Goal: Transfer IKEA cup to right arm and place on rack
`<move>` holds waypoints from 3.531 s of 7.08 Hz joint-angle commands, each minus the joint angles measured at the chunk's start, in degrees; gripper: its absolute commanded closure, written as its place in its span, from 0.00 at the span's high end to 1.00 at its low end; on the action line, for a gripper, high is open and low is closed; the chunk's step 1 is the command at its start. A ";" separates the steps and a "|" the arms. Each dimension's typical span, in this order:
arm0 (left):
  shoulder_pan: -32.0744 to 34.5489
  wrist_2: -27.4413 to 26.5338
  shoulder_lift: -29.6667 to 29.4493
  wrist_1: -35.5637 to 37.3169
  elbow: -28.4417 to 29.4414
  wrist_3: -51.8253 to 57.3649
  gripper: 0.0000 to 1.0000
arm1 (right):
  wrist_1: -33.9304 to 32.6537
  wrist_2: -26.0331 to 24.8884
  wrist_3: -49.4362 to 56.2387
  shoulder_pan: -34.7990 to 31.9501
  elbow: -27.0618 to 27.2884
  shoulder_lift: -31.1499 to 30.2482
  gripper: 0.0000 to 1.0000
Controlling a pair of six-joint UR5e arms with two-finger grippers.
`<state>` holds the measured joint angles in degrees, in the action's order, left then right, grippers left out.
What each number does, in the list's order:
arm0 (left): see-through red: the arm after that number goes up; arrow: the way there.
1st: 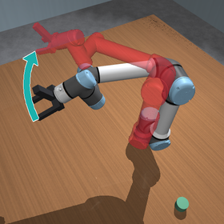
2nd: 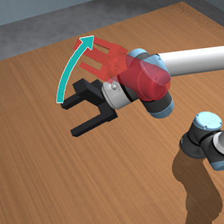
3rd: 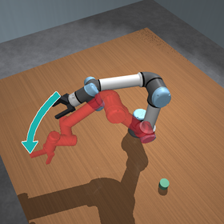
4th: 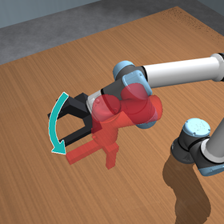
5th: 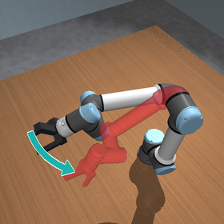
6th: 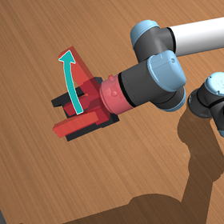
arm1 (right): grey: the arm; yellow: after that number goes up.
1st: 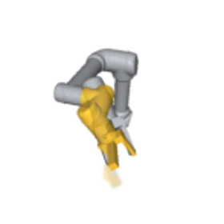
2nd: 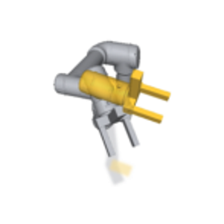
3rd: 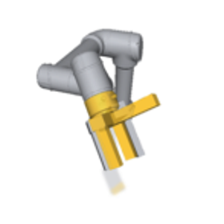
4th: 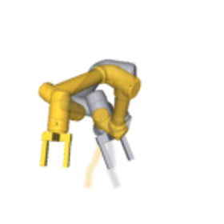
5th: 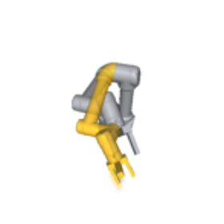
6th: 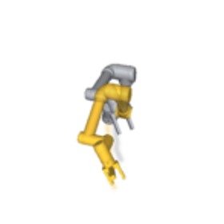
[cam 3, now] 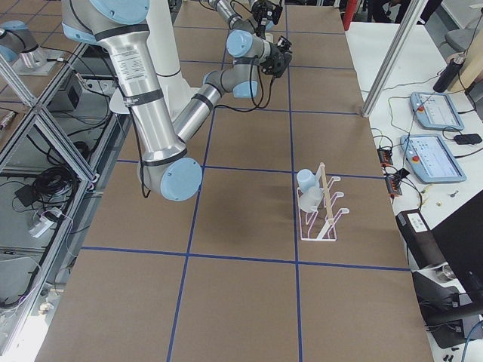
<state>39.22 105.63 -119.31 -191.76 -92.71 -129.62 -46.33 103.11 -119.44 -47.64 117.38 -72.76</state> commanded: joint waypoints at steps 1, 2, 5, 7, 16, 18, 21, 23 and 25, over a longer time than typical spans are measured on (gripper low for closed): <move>0.33 -0.16 1.09 0.07 0.34 1.20 0.90 | -1.05 4.11 20.19 -8.49 -0.13 -11.81 0.00; 0.24 -0.16 1.18 0.16 0.77 1.73 0.90 | -1.13 4.03 32.31 -11.66 -1.61 -15.53 0.00; 0.16 -0.16 1.18 0.42 1.13 2.97 0.90 | -1.05 4.03 56.24 -20.45 -10.74 -18.64 0.00; 0.24 -0.16 1.27 0.33 1.13 2.97 0.90 | -0.52 3.94 68.58 -23.63 -16.96 -19.44 0.00; 0.51 -0.07 2.15 0.25 0.60 2.97 0.91 | -0.26 3.50 74.45 -24.79 -25.89 -15.13 0.00; 0.51 -0.07 2.15 0.25 0.51 3.05 0.91 | 0.01 3.24 74.01 -24.70 -26.76 -15.13 0.99; 1.03 0.19 2.15 0.33 0.60 3.05 0.91 | 3.96 3.59 73.74 -24.70 -28.96 -15.13 1.00; 5.93 4.29 6.69 1.99 -0.09 11.94 0.91 | 3.88 5.42 72.87 -24.61 -25.82 -14.78 1.00; 15.92 17.53 15.02 6.74 -0.54 32.57 0.90 | 3.88 12.45 58.27 -23.91 -19.68 -14.43 1.00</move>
<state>49.39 115.90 -109.22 -187.24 -93.04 -108.47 -42.41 112.48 -53.05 -72.06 94.09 -87.33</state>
